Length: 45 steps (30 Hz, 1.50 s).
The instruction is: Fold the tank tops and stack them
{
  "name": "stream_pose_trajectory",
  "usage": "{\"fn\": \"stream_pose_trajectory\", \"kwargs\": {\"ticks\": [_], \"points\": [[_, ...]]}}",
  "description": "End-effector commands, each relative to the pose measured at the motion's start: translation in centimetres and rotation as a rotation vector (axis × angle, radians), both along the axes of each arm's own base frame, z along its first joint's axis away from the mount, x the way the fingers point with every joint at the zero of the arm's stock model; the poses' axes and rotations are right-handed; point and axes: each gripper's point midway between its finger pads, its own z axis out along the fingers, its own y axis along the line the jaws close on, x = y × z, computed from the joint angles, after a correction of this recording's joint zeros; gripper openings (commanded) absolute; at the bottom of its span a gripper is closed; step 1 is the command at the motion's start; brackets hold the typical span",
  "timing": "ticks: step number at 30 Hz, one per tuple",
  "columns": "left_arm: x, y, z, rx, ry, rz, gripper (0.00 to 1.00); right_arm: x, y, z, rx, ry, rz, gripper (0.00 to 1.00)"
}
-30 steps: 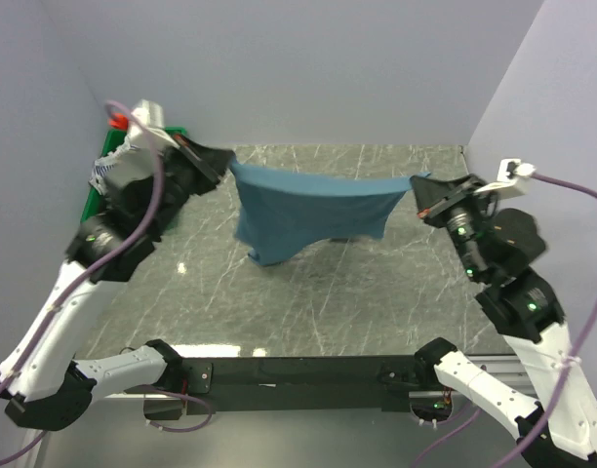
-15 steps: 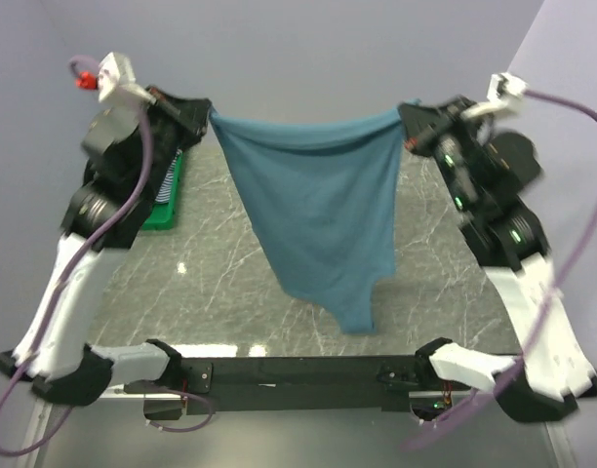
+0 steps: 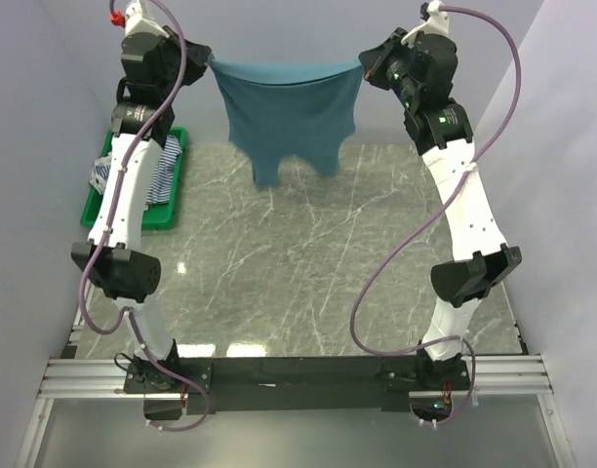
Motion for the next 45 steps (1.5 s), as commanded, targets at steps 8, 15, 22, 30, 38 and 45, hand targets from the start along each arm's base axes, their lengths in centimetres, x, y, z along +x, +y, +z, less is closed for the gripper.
{"fn": "stream_pose_trajectory", "kwargs": {"ticks": [8,15,22,30,38,45], "points": [[-7.2,-0.1,-6.9,-0.075,0.102,-0.081,0.00,-5.3,-1.6,-11.5,0.063,0.219,0.002,0.00],[-17.9,-0.7,-34.3,-0.154,0.634,-0.106,0.01,-14.1,-2.0,-35.3,0.020,0.687,0.040,0.26],[-25.8,-1.7,-42.0,-0.132,0.822,-0.101,0.60,-21.0,-3.7,-41.2,-0.003,0.803,0.000,0.59],[-26.3,2.3,-39.5,-0.068,0.811,0.119,0.66,-20.1,-4.9,-40.8,-0.030,0.788,-0.081,0.51],[-26.1,2.9,-42.7,-0.008,0.928,0.170,0.58,-20.4,-2.1,-42.2,-0.090,0.812,-0.020,0.43],[-27.7,1.3,-45.5,0.034,1.007,0.126,0.57,-20.4,-2.8,-44.8,-0.203,0.858,-0.118,0.43]]}}
